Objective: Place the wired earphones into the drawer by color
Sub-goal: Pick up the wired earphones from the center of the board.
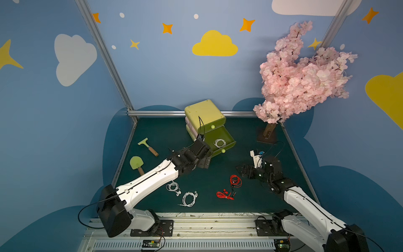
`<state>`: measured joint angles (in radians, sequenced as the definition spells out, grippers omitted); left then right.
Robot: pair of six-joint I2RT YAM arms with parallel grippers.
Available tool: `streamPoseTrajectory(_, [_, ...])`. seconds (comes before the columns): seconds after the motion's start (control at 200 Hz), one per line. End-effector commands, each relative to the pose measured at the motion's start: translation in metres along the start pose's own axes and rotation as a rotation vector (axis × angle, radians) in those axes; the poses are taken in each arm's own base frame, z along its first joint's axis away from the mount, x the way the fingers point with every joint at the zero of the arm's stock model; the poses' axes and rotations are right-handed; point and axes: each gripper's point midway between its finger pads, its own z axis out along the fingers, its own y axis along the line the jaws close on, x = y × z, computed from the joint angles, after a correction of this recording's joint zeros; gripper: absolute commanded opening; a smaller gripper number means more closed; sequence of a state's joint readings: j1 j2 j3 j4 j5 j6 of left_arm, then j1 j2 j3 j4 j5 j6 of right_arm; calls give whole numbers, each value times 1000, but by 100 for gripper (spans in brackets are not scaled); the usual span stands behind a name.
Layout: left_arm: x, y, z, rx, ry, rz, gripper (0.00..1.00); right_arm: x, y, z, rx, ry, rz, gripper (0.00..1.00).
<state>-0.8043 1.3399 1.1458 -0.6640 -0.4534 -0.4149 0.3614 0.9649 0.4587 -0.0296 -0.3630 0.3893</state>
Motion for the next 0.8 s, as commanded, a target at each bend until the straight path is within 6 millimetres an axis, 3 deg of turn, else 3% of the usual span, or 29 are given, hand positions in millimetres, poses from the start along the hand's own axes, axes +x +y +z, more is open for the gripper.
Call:
streamPoseTrajectory(0.0, [41, 12, -9, 11, 105, -84, 100, -13, 28, 1, -126, -2, -68, 98])
streamPoseTrajectory(0.245, [103, 59, -20, -136, 183, -230, 100, 0, 44, 11, -177, 74, -94, 98])
streamPoseTrajectory(0.375, [131, 80, -16, -218, 235, -302, 100, 4, 46, 14, -172, 85, -106, 98])
streamPoseTrajectory(0.526, [148, 75, 2, -168, 280, -360, 99, 5, 47, 15, -168, 93, -111, 98])
streamPoseTrajectory(0.796, [158, 62, 31, -77, 309, -401, 80, 9, 43, 14, -150, 95, -112, 98])
